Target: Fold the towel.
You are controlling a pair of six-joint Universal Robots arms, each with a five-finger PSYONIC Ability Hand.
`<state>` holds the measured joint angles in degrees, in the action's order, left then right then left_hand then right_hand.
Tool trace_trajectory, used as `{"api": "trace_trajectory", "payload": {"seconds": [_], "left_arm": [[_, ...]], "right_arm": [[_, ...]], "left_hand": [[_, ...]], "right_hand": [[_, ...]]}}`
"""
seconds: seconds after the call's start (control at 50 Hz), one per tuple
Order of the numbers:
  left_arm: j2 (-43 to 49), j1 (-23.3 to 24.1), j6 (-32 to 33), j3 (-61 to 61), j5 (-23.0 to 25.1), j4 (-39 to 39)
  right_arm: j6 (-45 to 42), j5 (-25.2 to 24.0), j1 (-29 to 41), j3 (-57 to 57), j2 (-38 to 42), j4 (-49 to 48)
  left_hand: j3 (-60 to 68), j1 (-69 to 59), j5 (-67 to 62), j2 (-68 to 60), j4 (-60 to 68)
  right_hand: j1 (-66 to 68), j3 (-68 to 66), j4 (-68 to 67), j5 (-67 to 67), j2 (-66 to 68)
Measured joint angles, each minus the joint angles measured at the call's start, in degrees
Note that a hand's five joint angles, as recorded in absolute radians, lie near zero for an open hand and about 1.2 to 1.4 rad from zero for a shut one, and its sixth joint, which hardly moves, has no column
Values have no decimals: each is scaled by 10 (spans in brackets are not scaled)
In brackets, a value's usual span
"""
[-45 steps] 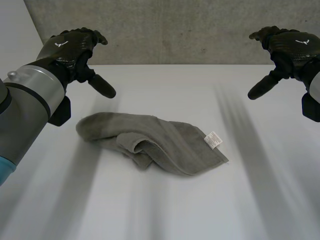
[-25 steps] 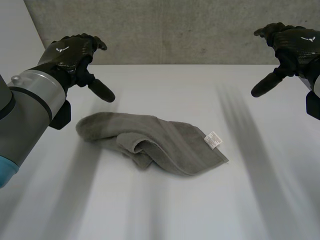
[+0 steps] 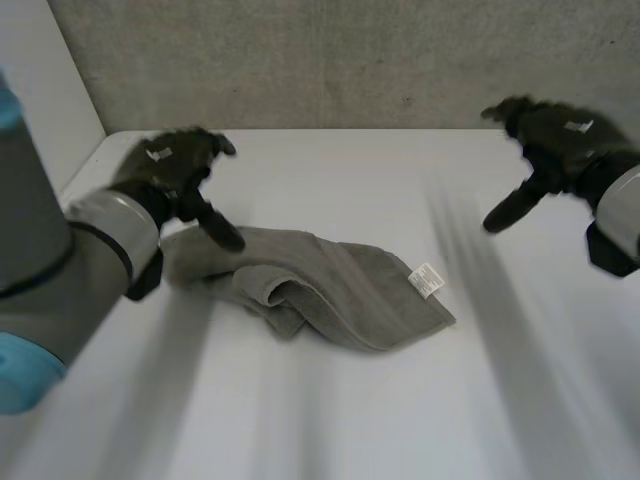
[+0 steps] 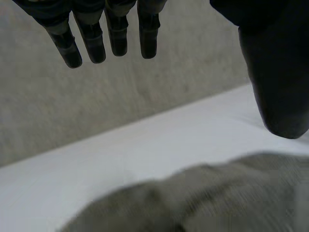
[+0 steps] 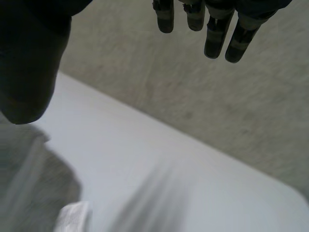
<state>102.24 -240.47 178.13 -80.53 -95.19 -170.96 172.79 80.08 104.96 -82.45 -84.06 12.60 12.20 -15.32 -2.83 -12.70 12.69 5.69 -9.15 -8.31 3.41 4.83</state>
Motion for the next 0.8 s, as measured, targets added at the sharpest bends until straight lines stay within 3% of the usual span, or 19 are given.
{"api": "trace_trajectory", "payload": {"seconds": [0.18,0.44,0.56,0.64,0.7,0.74,0.8], "left_arm": [[50,49,37,-43,-20,-5],[120,106,38,-54,-132,-107],[143,122,32,-46,-171,-165],[154,132,15,-43,-185,-193],[162,135,1,-42,-188,-201],[169,137,-10,-41,-188,-203],[175,137,-20,-41,-187,-204]], "right_arm": [[-4,2,69,-75,60,-57],[32,3,143,-125,195,-189],[74,4,174,-122,244,-241],[97,4,196,-119,266,-279],[104,5,206,-118,275,-300],[107,5,209,-120,276,-316],[107,5,209,-124,269,-336]], "left_hand": [[0,0,0,0,0],[0,0,0,0,0],[0,0,0,0,0],[0,-2,-2,-1,0],[0,-100,-121,-127,0],[0,-289,-306,-323,0],[0,-481,-505,-510,0]], "right_hand": [[0,0,0,0,0],[3,0,0,0,4],[120,0,0,46,129],[336,0,0,261,340],[487,0,0,409,499],[602,0,0,535,615],[680,0,0,624,706]]}}
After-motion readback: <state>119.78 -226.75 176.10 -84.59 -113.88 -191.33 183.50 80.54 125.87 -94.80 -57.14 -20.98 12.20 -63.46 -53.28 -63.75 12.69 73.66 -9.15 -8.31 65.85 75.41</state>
